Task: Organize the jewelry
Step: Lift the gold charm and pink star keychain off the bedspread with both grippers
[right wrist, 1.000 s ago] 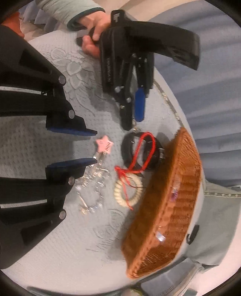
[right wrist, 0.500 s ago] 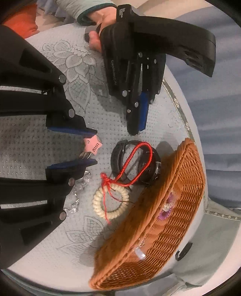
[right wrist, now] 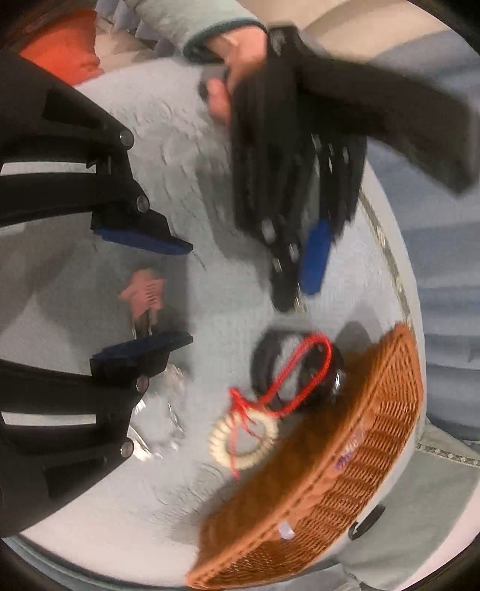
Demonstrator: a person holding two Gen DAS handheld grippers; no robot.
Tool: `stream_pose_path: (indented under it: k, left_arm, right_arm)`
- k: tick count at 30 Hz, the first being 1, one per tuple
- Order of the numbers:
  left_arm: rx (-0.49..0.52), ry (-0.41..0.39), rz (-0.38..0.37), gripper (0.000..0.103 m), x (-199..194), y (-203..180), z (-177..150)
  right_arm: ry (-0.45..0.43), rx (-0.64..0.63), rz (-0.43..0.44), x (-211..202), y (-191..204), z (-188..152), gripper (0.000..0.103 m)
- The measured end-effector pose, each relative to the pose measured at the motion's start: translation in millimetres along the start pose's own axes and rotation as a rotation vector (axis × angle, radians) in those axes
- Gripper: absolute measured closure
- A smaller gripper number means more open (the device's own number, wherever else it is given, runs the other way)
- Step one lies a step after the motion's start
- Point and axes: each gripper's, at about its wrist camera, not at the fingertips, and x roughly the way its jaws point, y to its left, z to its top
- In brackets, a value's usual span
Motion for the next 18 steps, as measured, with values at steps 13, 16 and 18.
stream_pose_path:
  k: [13,16,18]
  left_arm:
    - [0.023,0.002,0.026,0.075,1,-2,0]
    - [0.025,0.003,0.028,0.075,1,-2,0]
    - [0.025,0.002,0.028,0.075,1,-1,0]
  right_arm:
    - [-0.031,0.069,0.023,-23,3,-36,0.062]
    - [-0.054,0.090,-0.033,-35,5,-42,0.062]
    - [-0.107,0.141,-0.031,-52,3,-54,0.062]
